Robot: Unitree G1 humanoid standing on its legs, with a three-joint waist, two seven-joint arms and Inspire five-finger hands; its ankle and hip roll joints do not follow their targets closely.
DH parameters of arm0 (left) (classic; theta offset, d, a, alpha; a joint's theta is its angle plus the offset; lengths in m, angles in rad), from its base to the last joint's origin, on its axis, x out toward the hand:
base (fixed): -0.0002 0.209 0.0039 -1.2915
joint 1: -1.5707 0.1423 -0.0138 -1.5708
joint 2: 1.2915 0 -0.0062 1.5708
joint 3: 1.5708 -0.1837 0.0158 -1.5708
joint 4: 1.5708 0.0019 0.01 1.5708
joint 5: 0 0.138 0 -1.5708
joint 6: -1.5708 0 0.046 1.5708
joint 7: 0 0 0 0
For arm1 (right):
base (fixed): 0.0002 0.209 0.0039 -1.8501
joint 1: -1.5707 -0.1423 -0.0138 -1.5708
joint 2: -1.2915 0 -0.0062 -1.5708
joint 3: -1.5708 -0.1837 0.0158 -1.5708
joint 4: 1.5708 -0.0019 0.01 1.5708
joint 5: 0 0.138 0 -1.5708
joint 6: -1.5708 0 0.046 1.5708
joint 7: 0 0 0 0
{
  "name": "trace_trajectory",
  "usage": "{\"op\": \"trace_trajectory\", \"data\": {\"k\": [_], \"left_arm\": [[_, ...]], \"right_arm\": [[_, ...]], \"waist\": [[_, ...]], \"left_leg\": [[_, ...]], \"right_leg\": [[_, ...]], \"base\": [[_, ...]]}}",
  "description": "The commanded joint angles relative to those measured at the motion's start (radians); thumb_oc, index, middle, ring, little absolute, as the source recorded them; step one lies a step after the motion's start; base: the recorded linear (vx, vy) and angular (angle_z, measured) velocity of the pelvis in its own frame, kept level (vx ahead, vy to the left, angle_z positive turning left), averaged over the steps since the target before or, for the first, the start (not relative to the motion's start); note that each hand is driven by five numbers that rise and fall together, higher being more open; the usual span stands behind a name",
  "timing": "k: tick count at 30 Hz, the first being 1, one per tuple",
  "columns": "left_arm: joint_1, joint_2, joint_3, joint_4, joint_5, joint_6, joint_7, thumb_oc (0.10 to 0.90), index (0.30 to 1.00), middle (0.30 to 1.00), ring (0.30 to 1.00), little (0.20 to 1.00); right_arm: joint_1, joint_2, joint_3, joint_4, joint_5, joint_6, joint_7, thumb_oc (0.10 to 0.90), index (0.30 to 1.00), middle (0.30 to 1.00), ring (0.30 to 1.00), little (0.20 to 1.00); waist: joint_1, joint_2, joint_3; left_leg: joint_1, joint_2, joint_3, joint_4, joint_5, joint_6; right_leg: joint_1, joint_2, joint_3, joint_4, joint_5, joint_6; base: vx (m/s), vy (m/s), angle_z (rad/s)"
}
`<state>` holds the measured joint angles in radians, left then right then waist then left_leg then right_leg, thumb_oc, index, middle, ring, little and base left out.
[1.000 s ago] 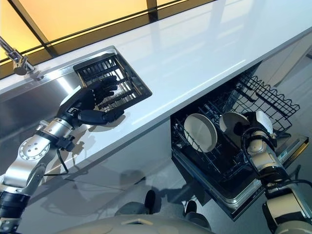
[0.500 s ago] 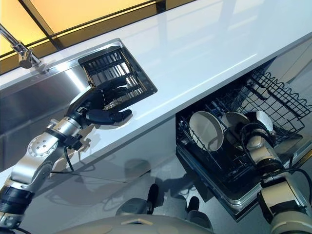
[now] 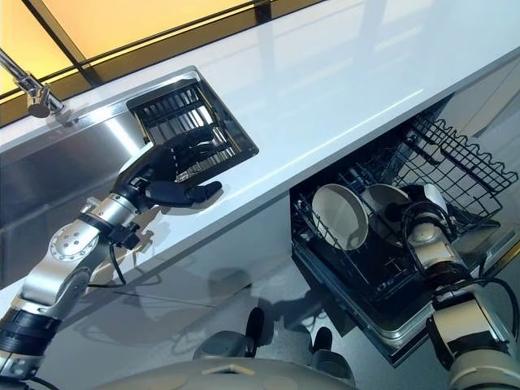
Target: Pick up plates and place into dishwasher.
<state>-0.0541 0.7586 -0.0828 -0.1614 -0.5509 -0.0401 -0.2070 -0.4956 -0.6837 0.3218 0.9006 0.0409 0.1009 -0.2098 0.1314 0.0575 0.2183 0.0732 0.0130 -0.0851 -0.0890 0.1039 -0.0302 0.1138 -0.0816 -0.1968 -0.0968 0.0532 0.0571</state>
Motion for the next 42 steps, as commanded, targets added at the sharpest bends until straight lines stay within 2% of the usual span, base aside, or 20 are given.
{"op": "trace_trajectory", "data": {"k": [1, 11, 20, 32, 35, 37, 38, 39, 40, 41, 42], "left_arm": [[-0.074, 0.002, 0.035, -0.090, -0.029, -0.080, -0.007, 0.800, 0.900, 0.900, 0.900, 0.900], [-0.069, 0.007, 0.034, -0.083, -0.035, -0.091, -0.022, 0.800, 0.900, 0.900, 0.900, 0.900], [-0.058, 0.015, 0.040, -0.069, -0.050, -0.107, -0.037, 0.800, 0.900, 0.900, 0.900, 0.900], [-0.057, 0.021, 0.061, -0.050, -0.055, -0.124, -0.043, 0.800, 0.900, 0.900, 0.900, 0.900], [-0.055, 0.026, 0.069, -0.043, -0.048, -0.136, -0.042, 0.800, 0.900, 0.900, 0.900, 0.900], [-0.059, 0.031, 0.076, -0.039, -0.050, -0.139, -0.040, 0.800, 0.900, 0.900, 0.900, 0.900], [-0.058, 0.032, 0.079, -0.041, -0.053, -0.139, -0.040, 0.800, 0.900, 0.900, 0.900, 0.900], [-0.052, 0.032, 0.087, -0.047, -0.058, -0.145, -0.040, 0.800, 0.900, 0.900, 0.900, 0.900], [-0.050, 0.032, 0.090, -0.050, -0.060, -0.145, -0.041, 0.800, 0.900, 0.900, 0.900, 0.900], [-0.048, 0.031, 0.095, -0.051, -0.063, -0.148, -0.043, 0.800, 0.900, 0.900, 0.900, 0.900], [-0.045, 0.029, 0.098, -0.055, -0.065, -0.150, -0.043, 0.800, 0.900, 0.900, 0.900, 0.900]], "right_arm": [[-0.058, -0.025, 0.007, -0.107, 0.022, -0.054, -0.036, 0.800, 0.900, 0.900, 0.900, 0.900], [-0.040, -0.084, -0.055, -0.205, 0.024, -0.082, -0.093, 0.800, 0.900, 0.900, 0.900, 0.900], [-0.032, -0.141, -0.106, -0.277, -0.016, -0.080, -0.138, 0.800, 0.900, 0.900, 0.900, 0.900], [0.013, -0.169, -0.240, -0.424, 0.005, -0.145, -0.228, 0.800, 0.900, 0.900, 0.900, 0.900], [0.037, -0.175, -0.266, -0.448, -0.034, -0.120, -0.238, 0.800, 0.900, 0.900, 0.900, 0.900], [0.067, -0.195, -0.281, -0.439, -0.078, -0.068, -0.209, 0.800, 0.900, 0.900, 0.900, 0.900], [0.074, -0.200, -0.283, -0.434, -0.080, -0.070, -0.205, 0.800, 0.900, 0.900, 0.900, 0.900], [0.102, -0.213, -0.294, -0.420, -0.103, -0.052, -0.190, 0.712, 0.825, 0.825, 0.825, 0.812], [0.109, -0.216, -0.297, -0.416, -0.112, -0.043, -0.184, 0.693, 0.808, 0.808, 0.808, 0.793], [0.121, -0.222, -0.299, -0.407, -0.122, -0.035, -0.180, 0.633, 0.756, 0.756, 0.756, 0.733], [0.134, -0.228, -0.299, -0.401, -0.124, -0.022, -0.178, 0.454, 0.604, 0.604, 0.604, 0.554]], "waist": [[-0.009, -0.022, -0.030], [-0.031, -0.035, -0.044], [-0.042, -0.046, -0.063], [-0.067, -0.058, -0.084], [-0.074, -0.059, -0.087], [-0.082, -0.061, -0.092], [-0.083, -0.062, -0.092], [-0.087, -0.064, -0.093], [-0.087, -0.064, -0.093], [-0.089, -0.066, -0.093], [-0.090, -0.067, -0.093]], "left_leg": [[0.024, -0.051, 0.008, 0.002, -0.074, 0.023], [0.035, -0.049, 0.025, 0.002, -0.075, 0.023], [0.044, -0.046, 0.037, 0.002, -0.081, 0.023], [0.056, -0.044, 0.054, 0.002, -0.090, 0.024], [0.057, -0.045, 0.058, 0.002, -0.092, 0.025], [0.059, -0.044, 0.063, 0.002, -0.094, 0.025], [0.059, -0.044, 0.064, 0.002, -0.094, 0.025], [0.059, -0.044, 0.066, 0.002, -0.094, 0.025], [0.059, -0.043, 0.067, 0.002, -0.094, 0.025], [0.059, -0.043, 0.068, 0.002, -0.094, 0.025], [0.059, -0.043, 0.070, 0.002, -0.093, 0.026]], "right_leg": [[0.014, 0.014, 0.010, 0.010, 0.013, 0.010], [0.018, 0.017, 0.028, 0.010, 0.019, 0.014], [0.021, 0.021, 0.041, 0.010, 0.017, 0.017], [0.026, 0.028, 0.062, 0.010, 0.016, 0.019], [0.026, 0.029, 0.067, 0.010, 0.015, 0.020], [0.026, 0.029, 0.073, 0.010, 0.015, 0.023], [0.026, 0.029, 0.074, 0.010, 0.016, 0.023], [0.025, 0.028, 0.074, 0.010, 0.016, 0.023], [0.025, 0.028, 0.074, 0.010, 0.017, 0.024], [0.025, 0.028, 0.076, 0.010, 0.017, 0.024], [0.024, 0.028, 0.077, 0.010, 0.018, 0.024]], "base": [[0.00, 0.000, 0.00], [0.00, 0.008, -0.03], [0.00, 0.001, 0.00], [0.00, 0.003, -0.03], [0.00, 0.005, -0.01], [-0.01, 0.018, -0.04], [0.00, 0.016, -0.03], [0.00, 0.000, 0.00], [0.00, 0.006, -0.04], [-0.01, 0.003, -0.04], [-0.01, 0.003, -0.06]]}}
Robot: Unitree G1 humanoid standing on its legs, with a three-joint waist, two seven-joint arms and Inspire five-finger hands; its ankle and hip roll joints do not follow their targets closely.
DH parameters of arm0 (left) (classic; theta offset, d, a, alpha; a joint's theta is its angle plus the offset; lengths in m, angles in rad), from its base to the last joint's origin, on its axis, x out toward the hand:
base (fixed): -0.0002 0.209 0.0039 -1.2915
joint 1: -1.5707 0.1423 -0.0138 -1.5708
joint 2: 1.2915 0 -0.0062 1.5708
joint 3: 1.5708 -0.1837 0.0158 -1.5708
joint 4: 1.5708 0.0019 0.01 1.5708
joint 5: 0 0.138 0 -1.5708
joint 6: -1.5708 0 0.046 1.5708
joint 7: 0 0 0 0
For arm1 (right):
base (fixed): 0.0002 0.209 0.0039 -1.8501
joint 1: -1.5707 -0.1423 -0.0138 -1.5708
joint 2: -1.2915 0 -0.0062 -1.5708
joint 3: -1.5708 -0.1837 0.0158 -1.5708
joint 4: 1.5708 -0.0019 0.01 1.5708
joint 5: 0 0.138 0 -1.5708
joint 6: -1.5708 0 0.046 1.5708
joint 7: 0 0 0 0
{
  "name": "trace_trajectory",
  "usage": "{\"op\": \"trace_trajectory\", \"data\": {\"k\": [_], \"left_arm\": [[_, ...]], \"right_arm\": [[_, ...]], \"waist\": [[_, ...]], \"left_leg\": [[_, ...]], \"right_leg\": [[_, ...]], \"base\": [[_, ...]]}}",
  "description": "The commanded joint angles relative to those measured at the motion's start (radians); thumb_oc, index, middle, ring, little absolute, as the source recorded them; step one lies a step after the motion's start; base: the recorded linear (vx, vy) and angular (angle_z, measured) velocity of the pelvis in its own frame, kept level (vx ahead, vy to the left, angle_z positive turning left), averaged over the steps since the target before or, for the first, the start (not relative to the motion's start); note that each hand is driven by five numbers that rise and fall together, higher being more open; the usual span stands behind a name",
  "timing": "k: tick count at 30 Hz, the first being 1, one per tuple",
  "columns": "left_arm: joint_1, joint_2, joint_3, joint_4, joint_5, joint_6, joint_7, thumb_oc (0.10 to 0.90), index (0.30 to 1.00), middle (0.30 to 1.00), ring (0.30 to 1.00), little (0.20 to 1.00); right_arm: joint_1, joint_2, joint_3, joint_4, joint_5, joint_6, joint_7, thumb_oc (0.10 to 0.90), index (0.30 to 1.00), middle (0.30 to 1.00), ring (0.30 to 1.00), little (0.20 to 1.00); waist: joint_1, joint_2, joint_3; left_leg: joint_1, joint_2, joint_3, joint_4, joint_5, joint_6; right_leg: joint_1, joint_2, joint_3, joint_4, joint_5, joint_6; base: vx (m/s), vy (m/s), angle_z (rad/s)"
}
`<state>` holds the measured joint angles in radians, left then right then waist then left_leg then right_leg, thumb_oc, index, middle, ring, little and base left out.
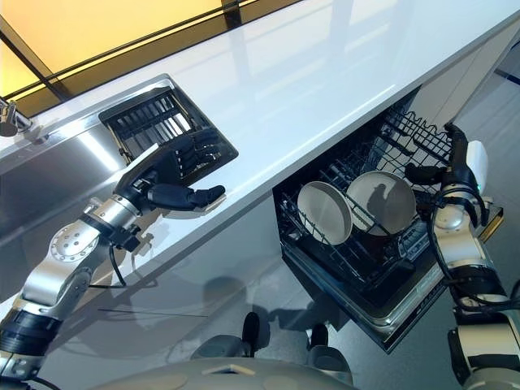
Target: Pick up plates and place into dishwasher.
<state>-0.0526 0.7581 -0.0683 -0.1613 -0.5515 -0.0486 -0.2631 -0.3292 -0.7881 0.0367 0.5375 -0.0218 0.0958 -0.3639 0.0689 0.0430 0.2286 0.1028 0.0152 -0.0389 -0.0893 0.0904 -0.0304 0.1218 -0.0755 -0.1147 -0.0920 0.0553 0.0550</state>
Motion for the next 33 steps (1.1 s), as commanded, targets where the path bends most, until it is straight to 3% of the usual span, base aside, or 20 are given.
{"op": "trace_trajectory", "data": {"k": [1, 2, 11, 23, 33], "left_arm": [[-0.048, 0.027, 0.083, -0.059, -0.066, -0.140, 0.015, 0.800, 0.900, 0.900, 0.900, 0.900], [-0.047, 0.023, 0.085, -0.060, -0.065, -0.142, 0.015, 0.800, 0.900, 0.900, 0.900, 0.900], [-0.056, 0.001, 0.087, -0.058, -0.061, -0.156, 0.022, 0.800, 0.900, 0.900, 0.900, 0.900], [-0.067, -0.018, 0.061, -0.053, -0.044, -0.142, 0.012, 0.800, 0.900, 0.900, 0.900, 0.900], [-0.054, -0.029, 0.055, -0.053, -0.048, -0.132, 0.004, 0.800, 0.900, 0.900, 0.900, 0.900]], "right_arm": [[-0.026, -0.124, -0.014, -0.029, -0.068, -0.009, -0.020, 0.180, 0.368, 0.368, 0.368, 0.280], [-0.018, -0.126, -0.017, -0.017, -0.069, -0.008, -0.015, 0.100, 0.300, 0.300, 0.300, 0.200], [0.021, -0.121, 0.007, 0.075, -0.087, 0.090, 0.116, 0.100, 0.300, 0.300, 0.300, 0.200], [-0.046, -0.066, 0.125, 0.143, -0.114, 0.087, 0.192, 0.100, 0.300, 0.300, 0.300, 0.200], [-0.087, 0.004, 0.231, 0.245, -0.125, 0.138, 0.295, 0.100, 0.300, 0.300, 0.300, 0.200]], "waist": [[-0.028, -0.054, -0.104], [-0.029, -0.055, -0.103], [-0.035, -0.062, -0.095], [-0.016, -0.059, -0.079], [0.011, -0.052, -0.072]], "left_leg": [[0.029, -0.045, 0.024, 0.002, -0.080, 0.026], [0.029, -0.045, 0.025, 0.002, -0.080, 0.027], [0.030, -0.041, 0.032, 0.002, -0.081, 0.024], [0.026, -0.038, 0.026, 0.002, -0.077, 0.021], [0.028, -0.037, 0.016, 0.002, -0.084, 0.021]], "right_leg": [[0.015, 0.023, -0.004, 0.005, 0.016, 0.026], [0.015, 0.023, -0.004, 0.005, 0.017, 0.026], [0.013, 0.022, -0.001, 0.005, 0.021, 0.028], [0.013, 0.020, -0.014, 0.005, 0.021, 0.026], [0.021, 0.017, -0.034, 0.005, 0.009, 0.023]], "base": [[-0.01, 0.000, -0.06], [-0.01, -0.003, -0.04], [0.00, -0.007, -0.04], [0.00, 0.000, 0.00], [0.02, -0.003, 0.03]]}}
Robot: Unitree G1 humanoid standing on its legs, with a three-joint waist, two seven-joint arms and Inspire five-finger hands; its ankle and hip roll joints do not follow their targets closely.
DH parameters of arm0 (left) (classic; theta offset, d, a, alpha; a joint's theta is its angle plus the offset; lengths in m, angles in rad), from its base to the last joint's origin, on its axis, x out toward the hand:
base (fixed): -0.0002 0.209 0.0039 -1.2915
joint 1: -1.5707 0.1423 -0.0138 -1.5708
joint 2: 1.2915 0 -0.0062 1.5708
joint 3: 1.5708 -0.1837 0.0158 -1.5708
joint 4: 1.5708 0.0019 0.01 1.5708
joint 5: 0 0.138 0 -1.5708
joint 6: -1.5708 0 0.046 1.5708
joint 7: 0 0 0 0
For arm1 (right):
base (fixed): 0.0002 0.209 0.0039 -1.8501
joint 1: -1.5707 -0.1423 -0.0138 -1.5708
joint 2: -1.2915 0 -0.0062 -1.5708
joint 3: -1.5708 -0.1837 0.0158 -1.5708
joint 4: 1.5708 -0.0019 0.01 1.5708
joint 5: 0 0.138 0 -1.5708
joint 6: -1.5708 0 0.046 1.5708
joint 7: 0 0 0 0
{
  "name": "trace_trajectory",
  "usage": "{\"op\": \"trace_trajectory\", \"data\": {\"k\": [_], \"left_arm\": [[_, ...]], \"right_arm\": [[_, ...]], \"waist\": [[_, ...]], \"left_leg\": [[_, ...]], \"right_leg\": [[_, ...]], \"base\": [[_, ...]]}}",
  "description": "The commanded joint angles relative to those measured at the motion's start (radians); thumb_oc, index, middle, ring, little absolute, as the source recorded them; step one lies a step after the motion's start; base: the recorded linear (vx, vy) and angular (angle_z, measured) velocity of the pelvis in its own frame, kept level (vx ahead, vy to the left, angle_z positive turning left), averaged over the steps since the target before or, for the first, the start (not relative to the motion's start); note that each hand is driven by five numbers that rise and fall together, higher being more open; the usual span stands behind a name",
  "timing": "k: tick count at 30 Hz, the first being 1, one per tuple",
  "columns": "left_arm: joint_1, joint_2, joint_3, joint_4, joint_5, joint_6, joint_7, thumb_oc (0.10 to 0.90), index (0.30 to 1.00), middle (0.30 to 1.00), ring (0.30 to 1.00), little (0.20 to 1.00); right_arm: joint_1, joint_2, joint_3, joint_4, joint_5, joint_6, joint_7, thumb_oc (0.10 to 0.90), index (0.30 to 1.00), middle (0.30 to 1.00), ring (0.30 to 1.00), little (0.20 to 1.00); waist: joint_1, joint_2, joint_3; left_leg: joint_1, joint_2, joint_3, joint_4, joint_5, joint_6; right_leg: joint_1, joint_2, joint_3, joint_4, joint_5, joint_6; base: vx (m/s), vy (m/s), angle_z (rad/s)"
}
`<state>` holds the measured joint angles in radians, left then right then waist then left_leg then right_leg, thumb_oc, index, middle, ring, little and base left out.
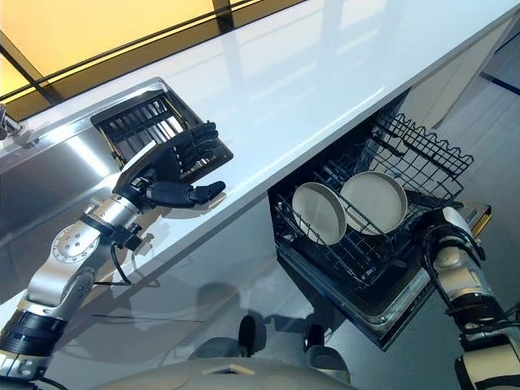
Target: Pick up plates and place into dishwasher.
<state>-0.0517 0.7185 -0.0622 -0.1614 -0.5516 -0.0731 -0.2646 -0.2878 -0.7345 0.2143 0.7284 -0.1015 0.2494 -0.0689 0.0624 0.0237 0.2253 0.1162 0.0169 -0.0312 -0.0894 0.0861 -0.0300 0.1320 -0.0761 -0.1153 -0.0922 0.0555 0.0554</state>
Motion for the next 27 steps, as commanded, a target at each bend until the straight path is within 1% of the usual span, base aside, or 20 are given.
{"op": "trace_trajectory", "data": {"k": [1, 3, 5, 9, 13, 14, 17, 18, 19, 24, 27], "left_arm": [[-0.056, 0.010, 0.049, -0.053, -0.048, -0.107, 0.005, 0.800, 0.900, 0.900, 0.900, 0.900], [-0.058, 0.009, 0.046, -0.060, -0.049, -0.101, 0.006, 0.800, 0.900, 0.900, 0.900, 0.900], [-0.059, 0.007, 0.044, -0.066, -0.049, -0.094, 0.007, 0.800, 0.900, 0.900, 0.900, 0.900], [-0.067, 0.003, 0.039, -0.069, -0.042, -0.083, 0.011, 0.800, 0.900, 0.900, 0.900, 0.900], [-0.072, 0.005, 0.037, -0.077, -0.043, -0.069, 0.019, 0.800, 0.900, 0.900, 0.900, 0.900], [-0.075, 0.003, 0.037, -0.079, -0.042, -0.061, 0.017, 0.800, 0.900, 0.900, 0.900, 0.900], [-0.067, 0.001, 0.044, -0.093, -0.043, -0.049, 0.009, 0.800, 0.900, 0.900, 0.900, 0.900], [-0.068, 0.000, 0.043, -0.095, -0.042, -0.045, 0.009, 0.800, 0.900, 0.900, 0.900, 0.900], [-0.065, -0.001, 0.045, -0.098, -0.043, -0.043, 0.006, 0.800, 0.900, 0.900, 0.900, 0.900], [-0.063, -0.004, 0.046, -0.109, -0.047, -0.030, 0.003, 0.800, 0.900, 0.900, 0.900, 0.900], [-0.061, -0.008, 0.047, -0.115, -0.044, -0.024, 0.001, 0.800, 0.900, 0.900, 0.900, 0.900]], "right_arm": [[-0.131, -0.048, 0.056, 0.063, -0.047, -0.019, 0.001, 0.100, 0.300, 0.300, 0.300, 0.200], [-0.137, -0.036, 0.073, 0.098, -0.057, -0.002, 0.031, 0.100, 0.300, 0.300, 0.300, 0.200], [-0.143, -0.024, 0.088, 0.132, -0.063, 0.010, 0.047, 0.100, 0.300, 0.300, 0.300, 0.200], [-0.156, -0.004, 0.115, 0.216, -0.072, 0.059, 0.097, 0.100, 0.300, 0.300, 0.300, 0.200], [-0.163, 0.013, 0.131, 0.281, -0.080, 0.078, 0.127, 0.100, 0.300, 0.300, 0.300, 0.200], [-0.164, 0.022, 0.136, 0.321, -0.085, 0.085, 0.139, 0.100, 0.300, 0.300, 0.300, 0.200], [-0.149, 0.037, 0.137, 0.366, -0.101, 0.125, 0.164, 0.100, 0.300, 0.300, 0.300, 0.200], [-0.147, 0.043, 0.139, 0.385, -0.105, 0.121, 0.169, 0.100, 0.300, 0.300, 0.300, 0.200], [-0.142, 0.048, 0.141, 0.395, -0.094, 0.113, 0.165, 0.100, 0.300, 0.300, 0.300, 0.200], [-0.141, 0.077, 0.154, 0.381, -0.097, 0.151, 0.192, 0.100, 0.300, 0.300, 0.300, 0.200], [-0.134, 0.095, 0.159, 0.365, -0.089, 0.146, 0.197, 0.100, 0.300, 0.300, 0.300, 0.200]], "waist": [[0.018, -0.033, -0.067], [0.023, -0.032, -0.065], [0.028, -0.030, -0.064], [0.036, -0.030, -0.061], [0.044, -0.029, -0.057], [0.048, -0.029, -0.056], [0.054, -0.028, -0.052], [0.056, -0.027, -0.052], [0.058, -0.027, -0.051], [0.061, -0.024, -0.046], [0.061, -0.022, -0.043]], "left_leg": [[0.009, -0.040, 0.009, 0.002, -0.069, 0.021], [0.007, -0.041, 0.006, 0.002, -0.067, 0.021], [0.015, -0.039, 0.003, 0.002, -0.077, 0.020], [0.013, -0.038, 0.001, 0.002, -0.075, 0.020], [0.014, -0.039, -0.003, 0.002, -0.074, 0.021], [0.014, -0.039, -0.004, 0.002, -0.074, 0.021], [0.014, -0.039, -0.008, 0.002, -0.072, 0.022], [0.014, -0.039, -0.009, 0.002, -0.071, 0.022], [0.014, -0.039, -0.009, 0.002, -0.071, 0.023], [0.013, -0.042, -0.015, 0.002, -0.069, 0.025], [0.014, -0.042, -0.015, 0.002, -0.068, 0.026]], "right_leg": [[0.005, 0.016, -0.034, 0.005, 0.018, 0.021], [0.006, 0.015, -0.037, 0.005, 0.018, 0.022], [0.014, 0.017, -0.039, 0.005, 0.008, 0.022], [0.014, 0.016, -0.042, 0.005, 0.007, 0.021], [0.017, 0.015, -0.046, 0.005, 0.007, 0.021], [0.018, 0.015, -0.047, 0.006, 0.006, 0.020], [0.020, 0.015, -0.050, 0.006, 0.006, 0.020], [0.020, 0.014, -0.051, 0.006, 0.006, 0.020], [0.021, 0.014, -0.051, 0.006, 0.007, 0.021], [0.019, 0.012, -0.053, 0.008, 0.009, 0.022], [0.020, 0.011, -0.052, 0.007, 0.010, 0.022]], "base": [[-0.02, 0.004, 0.04], [0.02, -0.001, 0.01], [0.05, -0.002, 0.01], [0.00, 0.000, 0.00], [0.01, 0.001, 0.01], [0.03, 0.001, 0.03], [0.01, 0.000, 0.01], [0.02, -0.006, 0.03], [0.02, -0.005, 0.03], [0.02, -0.003, 0.03], [0.01, 0.000, 0.01]]}}
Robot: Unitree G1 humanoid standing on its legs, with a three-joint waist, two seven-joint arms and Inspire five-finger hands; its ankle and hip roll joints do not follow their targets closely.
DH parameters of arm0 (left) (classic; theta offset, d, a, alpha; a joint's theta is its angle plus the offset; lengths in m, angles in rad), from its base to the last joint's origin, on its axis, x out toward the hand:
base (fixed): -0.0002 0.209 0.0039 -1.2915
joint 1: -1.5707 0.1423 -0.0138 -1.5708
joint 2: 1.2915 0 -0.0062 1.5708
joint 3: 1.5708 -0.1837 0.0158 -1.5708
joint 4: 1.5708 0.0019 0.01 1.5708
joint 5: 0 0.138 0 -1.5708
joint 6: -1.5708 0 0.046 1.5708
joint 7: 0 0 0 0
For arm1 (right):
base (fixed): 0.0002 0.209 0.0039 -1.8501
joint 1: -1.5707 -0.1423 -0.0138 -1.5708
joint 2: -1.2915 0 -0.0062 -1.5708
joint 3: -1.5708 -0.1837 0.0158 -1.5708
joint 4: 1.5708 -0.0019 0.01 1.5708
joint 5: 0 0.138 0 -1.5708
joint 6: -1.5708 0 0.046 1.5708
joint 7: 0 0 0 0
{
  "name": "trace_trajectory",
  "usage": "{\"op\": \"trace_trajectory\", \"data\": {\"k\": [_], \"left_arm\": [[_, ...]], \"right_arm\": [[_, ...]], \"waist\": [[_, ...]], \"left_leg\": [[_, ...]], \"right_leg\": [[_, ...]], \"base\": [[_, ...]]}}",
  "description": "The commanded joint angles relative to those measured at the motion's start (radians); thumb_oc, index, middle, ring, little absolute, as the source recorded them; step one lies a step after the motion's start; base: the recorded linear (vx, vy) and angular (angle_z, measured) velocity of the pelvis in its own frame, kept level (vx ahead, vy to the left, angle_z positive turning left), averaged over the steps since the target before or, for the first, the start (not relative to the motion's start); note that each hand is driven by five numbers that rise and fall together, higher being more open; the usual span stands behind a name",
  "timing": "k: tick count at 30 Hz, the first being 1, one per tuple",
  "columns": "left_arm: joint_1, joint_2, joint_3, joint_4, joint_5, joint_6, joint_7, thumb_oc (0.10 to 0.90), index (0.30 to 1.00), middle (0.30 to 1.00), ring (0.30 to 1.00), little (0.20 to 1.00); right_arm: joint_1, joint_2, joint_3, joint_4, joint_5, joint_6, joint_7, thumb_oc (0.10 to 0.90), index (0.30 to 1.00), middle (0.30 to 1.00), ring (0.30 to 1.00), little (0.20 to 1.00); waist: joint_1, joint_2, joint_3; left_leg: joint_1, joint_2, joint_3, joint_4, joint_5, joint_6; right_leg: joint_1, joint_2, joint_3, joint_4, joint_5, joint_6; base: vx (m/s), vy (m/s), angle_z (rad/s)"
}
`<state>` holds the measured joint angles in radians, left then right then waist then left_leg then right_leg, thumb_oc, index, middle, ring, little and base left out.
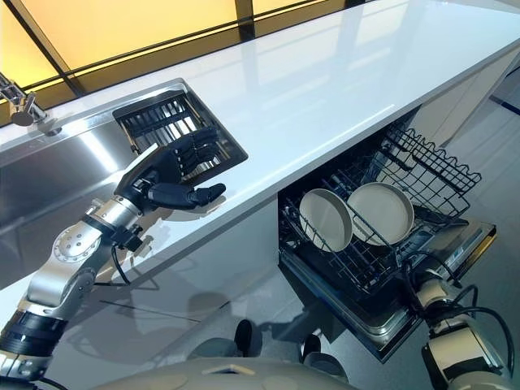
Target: Pick up plates and place into dishwasher.
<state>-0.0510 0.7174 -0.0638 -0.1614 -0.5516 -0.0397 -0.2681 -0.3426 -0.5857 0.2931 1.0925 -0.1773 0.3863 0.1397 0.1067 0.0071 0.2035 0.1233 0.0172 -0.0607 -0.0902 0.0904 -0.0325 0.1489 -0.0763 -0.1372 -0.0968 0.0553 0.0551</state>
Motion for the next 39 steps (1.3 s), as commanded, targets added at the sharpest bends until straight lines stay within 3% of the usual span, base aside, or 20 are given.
{"op": "trace_trajectory", "data": {"k": [1, 6, 13, 22, 29, 39], "left_arm": [[-0.061, -0.012, 0.047, -0.115, -0.040, -0.059, 0.004, 0.800, 0.900, 0.900, 0.900, 0.900], [-0.065, -0.025, 0.040, -0.105, -0.026, -0.061, 0.012, 0.800, 0.900, 0.900, 0.900, 0.900], [-0.064, -0.033, 0.032, -0.087, -0.013, -0.070, 0.023, 0.800, 0.900, 0.900, 0.900, 0.900], [-0.077, -0.023, 0.015, -0.072, -0.014, -0.073, 0.047, 0.800, 0.900, 0.900, 0.900, 0.900], [-0.080, -0.011, 0.008, -0.070, -0.027, -0.071, 0.028, 0.800, 0.900, 0.900, 0.900, 0.900], [-0.156, 0.020, -0.049, -0.067, -0.079, -0.099, 0.029, 0.800, 0.900, 0.900, 0.900, 0.900]], "right_arm": [[-0.082, -0.044, 0.087, -0.009, -0.002, 0.007, -0.018, 0.100, 0.300, 0.300, 0.300, 0.200], [-0.107, 0.005, 0.111, -0.104, 0.044, -0.021, -0.046, 0.100, 0.300, 0.300, 0.300, 0.200], [-0.139, 0.013, 0.131, -0.217, 0.057, -0.087, -0.114, 0.100, 0.300, 0.300, 0.300, 0.200], [-0.259, 0.007, 0.155, -0.288, 0.157, -0.078, -0.213, 0.100, 0.300, 0.300, 0.300, 0.200], [-0.334, -0.011, 0.151, -0.227, 0.201, -0.092, -0.242, 0.100, 0.300, 0.300, 0.300, 0.200], [-0.513, -0.042, 0.182, -0.071, 0.274, -0.134, -0.264, 0.100, 0.300, 0.300, 0.300, 0.200]], "waist": [[0.017, -0.004, -0.020], [0.018, 0.003, -0.013], [0.022, 0.011, -0.001], [0.045, 0.016, 0.009], [0.070, 0.019, 0.012], [0.115, 0.044, 0.069]], "left_leg": [[0.006, -0.043, 0.013, 0.003, -0.072, 0.028], [-0.002, -0.047, 0.011, 0.003, -0.060, 0.030], [-0.005, -0.048, 0.002, 0.003, -0.064, 0.029], [-0.017, -0.055, -0.021, 0.003, -0.058, 0.028], [-0.029, -0.056, -0.039, 0.013, -0.055, 0.029], [-0.086, -0.064, -0.076, 0.048, -0.042, 0.029]], "right_leg": [[0.003, 0.010, -0.031, 0.012, 0.011, 0.023], [-0.005, 0.007, -0.032, 0.014, 0.020, 0.020], [-0.006, 0.006, -0.039, 0.019, 0.010, 0.016], [-0.013, 0.003, -0.061, 0.026, 0.007, 0.009], [-0.017, 0.001, -0.073, 0.035, 0.000, 0.001], [-0.056, -0.008, -0.115, 0.093, -0.026, -0.017]], "base": [[0.03, 0.002, 0.04], [0.00, 0.004, 0.04], [0.01, -0.001, 0.00], [0.01, 0.001, 0.03], [0.02, -0.007, 0.10], [-0.06, 0.002, 0.15]]}}
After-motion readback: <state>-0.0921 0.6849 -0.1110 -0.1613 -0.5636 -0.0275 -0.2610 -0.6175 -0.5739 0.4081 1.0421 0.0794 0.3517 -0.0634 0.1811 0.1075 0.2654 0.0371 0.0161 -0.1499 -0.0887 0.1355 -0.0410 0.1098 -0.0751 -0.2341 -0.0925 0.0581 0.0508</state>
